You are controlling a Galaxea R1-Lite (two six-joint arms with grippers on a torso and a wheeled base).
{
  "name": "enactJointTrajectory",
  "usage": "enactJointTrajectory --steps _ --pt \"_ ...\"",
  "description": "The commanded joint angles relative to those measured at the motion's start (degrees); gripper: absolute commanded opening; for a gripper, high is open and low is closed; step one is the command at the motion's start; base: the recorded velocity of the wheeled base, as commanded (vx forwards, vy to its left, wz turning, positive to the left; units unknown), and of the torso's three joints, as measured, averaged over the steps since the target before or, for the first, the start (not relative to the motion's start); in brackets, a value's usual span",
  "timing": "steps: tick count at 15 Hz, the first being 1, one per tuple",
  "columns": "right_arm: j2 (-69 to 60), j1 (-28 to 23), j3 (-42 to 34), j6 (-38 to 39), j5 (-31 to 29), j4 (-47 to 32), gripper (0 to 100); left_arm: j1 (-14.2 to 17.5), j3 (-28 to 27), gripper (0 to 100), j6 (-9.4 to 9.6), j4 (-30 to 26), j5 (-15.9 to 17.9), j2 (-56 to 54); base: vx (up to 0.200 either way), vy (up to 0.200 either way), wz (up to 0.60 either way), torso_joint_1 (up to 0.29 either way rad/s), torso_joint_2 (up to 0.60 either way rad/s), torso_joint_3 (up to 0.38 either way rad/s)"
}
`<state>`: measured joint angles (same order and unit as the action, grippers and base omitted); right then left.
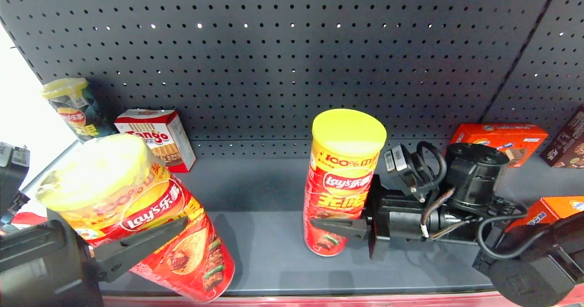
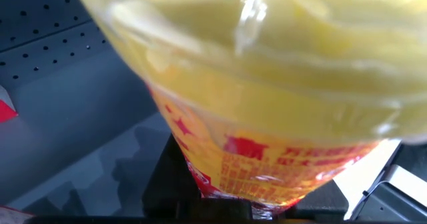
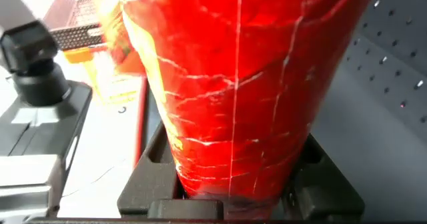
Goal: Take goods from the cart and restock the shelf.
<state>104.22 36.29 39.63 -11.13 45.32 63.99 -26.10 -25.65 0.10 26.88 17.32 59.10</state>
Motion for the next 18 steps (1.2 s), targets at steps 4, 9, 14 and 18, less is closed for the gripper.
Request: enactJointTrajectory --steps 4,9,14,18 --pt "-0.15 0.10 -4.74 -0.21 -0.06 1.23 0 0.00 -0.02 0 -0.01 0.01 -0.01 0.14 0.000 0.000 0.00 0.000 0.00 0.000" --pt "2.75 0.53 -4.65 -0.30 -0.06 2.11 0 0.00 0.16 0 -0.01 0.01 -0.01 0.14 0.000 0.000 0.00 0.000 0.00 0.000" --pt "5.56 0.53 -3.51 -0.21 -0.15 3.95 0 0.00 0.34 0 -0.01 -0.07 0.08 0.23 0.000 0.000 0.00 0.000 0.00 0.000" --pt "4.77 0.36 -4.04 -0.30 -0.15 4.04 100 0.00 0.60 0 -0.01 0.01 0.08 0.23 0.000 0.000 0.00 0.000 0.00 0.000"
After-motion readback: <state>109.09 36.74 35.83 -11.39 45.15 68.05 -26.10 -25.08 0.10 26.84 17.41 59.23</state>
